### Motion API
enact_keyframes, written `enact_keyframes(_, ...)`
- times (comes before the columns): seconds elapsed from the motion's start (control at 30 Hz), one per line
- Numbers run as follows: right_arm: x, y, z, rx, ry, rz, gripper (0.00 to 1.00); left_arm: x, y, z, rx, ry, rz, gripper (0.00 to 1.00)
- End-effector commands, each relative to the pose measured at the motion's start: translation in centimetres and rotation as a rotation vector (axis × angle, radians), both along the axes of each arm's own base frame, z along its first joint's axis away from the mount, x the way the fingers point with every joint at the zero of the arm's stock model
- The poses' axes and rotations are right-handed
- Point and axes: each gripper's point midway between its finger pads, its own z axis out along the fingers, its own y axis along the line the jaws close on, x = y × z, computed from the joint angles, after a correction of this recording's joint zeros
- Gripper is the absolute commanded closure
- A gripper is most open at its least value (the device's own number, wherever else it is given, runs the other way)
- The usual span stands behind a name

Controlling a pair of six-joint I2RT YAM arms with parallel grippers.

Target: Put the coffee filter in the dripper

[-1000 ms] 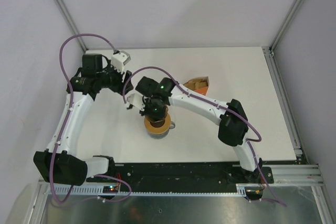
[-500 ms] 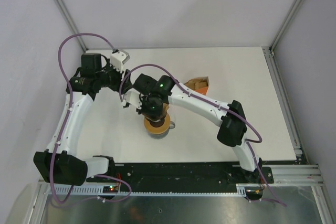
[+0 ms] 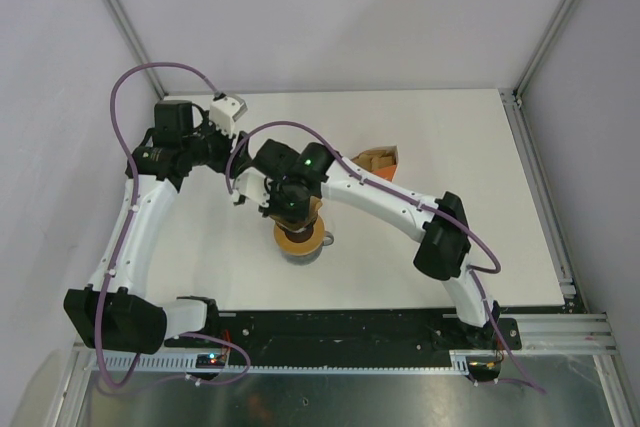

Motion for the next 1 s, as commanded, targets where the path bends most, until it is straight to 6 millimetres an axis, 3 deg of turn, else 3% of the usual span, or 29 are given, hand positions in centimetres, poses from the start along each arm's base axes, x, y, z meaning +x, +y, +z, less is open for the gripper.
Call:
enact_keyframes(0.0, 0.8, 0.7, 6.6, 0.157, -0.105, -0.008, 1.00, -0.7, -0.2, 0.3, -0.017, 0.000, -0.010, 0.31)
enact_keyframes(0.3, 0.9, 0.1, 8.0, 0.177, -0.134, -0.019, 1.00, -0.6, -0.1, 0.4, -0.013, -0.005, -0.006, 0.31)
enact_keyframes(0.5, 1.0, -0.1, 11.6, 0.279, -0.169, -0.035, 0.97, -0.5, 0.0, 0.3, -0.008, -0.003, -0.008, 0.31)
enact_keyframes(0.6, 2.1, -1.0, 14.2, 0.373, -0.188, -0.105, 0.84, -0.2, 0.2, 0.0, 0.005, -0.006, -0.004, 0.31)
enact_keyframes(0.7, 5.0, -3.0, 16.7, 0.500, -0.212, -0.227, 0.66, 0.4, 0.8, -0.2, 0.011, -0.015, 0.017, 0.31)
enact_keyframes(0.77, 6.6, -5.1, 18.2, 0.593, -0.205, -0.305, 0.51, 1.1, 1.4, -0.3, 0.006, -0.023, 0.038, 0.30)
enact_keyframes(0.83, 7.4, -7.6, 20.2, 0.705, -0.199, -0.359, 0.24, 1.7, 1.9, -0.4, -0.002, -0.035, 0.057, 0.27)
enact_keyframes(0.87, 7.8, -8.7, 20.2, 0.738, -0.186, -0.395, 0.13, 2.1, 2.1, -0.4, -0.005, -0.047, 0.069, 0.26)
enact_keyframes(0.97, 10.4, -14.0, 21.5, 0.854, -0.230, -0.567, 0.02, 3.2, 2.9, -0.7, -0.014, -0.082, 0.112, 0.20)
